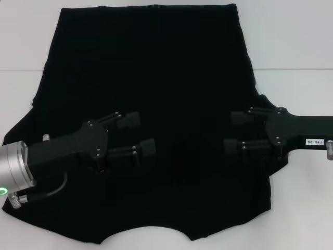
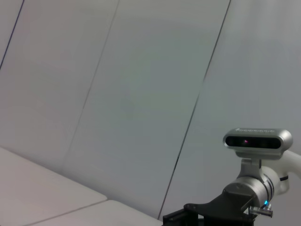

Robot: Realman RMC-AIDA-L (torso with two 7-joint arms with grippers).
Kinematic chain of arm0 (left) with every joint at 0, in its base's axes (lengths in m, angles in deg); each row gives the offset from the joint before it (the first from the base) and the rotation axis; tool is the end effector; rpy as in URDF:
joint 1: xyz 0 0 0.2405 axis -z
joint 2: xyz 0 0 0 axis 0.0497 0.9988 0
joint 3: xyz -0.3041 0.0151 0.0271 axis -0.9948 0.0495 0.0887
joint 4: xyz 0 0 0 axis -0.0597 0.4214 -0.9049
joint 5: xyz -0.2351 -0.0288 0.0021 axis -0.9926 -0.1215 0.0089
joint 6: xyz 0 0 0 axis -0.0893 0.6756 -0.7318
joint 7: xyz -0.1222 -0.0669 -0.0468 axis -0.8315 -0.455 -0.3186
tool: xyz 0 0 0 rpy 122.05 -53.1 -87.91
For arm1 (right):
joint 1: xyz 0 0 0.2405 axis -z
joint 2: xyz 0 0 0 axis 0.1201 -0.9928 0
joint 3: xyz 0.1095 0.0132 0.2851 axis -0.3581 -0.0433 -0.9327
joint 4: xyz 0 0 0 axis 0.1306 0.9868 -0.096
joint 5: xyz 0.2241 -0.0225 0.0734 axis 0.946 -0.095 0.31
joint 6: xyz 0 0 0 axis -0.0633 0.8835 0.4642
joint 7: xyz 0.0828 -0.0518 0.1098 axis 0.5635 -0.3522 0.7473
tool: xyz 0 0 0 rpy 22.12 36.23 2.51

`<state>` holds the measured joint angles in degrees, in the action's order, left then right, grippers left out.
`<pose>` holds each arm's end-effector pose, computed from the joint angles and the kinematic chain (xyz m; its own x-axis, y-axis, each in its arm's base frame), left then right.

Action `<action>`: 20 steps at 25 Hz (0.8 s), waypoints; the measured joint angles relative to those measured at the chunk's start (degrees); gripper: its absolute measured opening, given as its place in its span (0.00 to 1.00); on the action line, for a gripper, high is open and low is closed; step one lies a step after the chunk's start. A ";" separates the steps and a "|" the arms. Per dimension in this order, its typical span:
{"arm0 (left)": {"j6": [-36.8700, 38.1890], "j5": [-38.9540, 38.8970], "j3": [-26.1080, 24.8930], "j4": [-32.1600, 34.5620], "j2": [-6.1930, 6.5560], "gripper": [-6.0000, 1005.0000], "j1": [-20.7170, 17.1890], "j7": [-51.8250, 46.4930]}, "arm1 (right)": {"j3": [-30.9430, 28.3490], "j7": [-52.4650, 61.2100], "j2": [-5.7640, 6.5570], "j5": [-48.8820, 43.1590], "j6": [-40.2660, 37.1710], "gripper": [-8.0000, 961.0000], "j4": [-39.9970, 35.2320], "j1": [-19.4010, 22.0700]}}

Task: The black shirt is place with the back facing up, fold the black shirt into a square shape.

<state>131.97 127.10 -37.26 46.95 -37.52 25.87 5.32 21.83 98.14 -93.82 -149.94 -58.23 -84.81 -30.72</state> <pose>-0.2966 0.3419 -0.0192 0.5918 0.2951 0.7501 0.4557 -0.8901 -0.0094 0.2791 0.4030 -0.0028 0.7962 -0.3017 -0.5244 -0.3820 -0.9229 -0.0489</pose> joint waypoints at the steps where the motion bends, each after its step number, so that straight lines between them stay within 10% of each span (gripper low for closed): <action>1: -0.11 0.07 0.00 0.00 0.00 0.93 0.00 0.00 | 0.00 0.00 -0.02 0.00 0.00 0.95 0.00 -0.04; 20: -7.49 0.20 -3.02 0.11 0.05 0.93 -0.66 -4.39 | -0.85 0.00 -0.60 0.16 0.33 0.95 0.09 -0.09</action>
<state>124.48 127.30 -40.29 47.06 -37.47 25.20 0.93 20.98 98.14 -94.42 -149.78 -57.90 -84.72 -30.81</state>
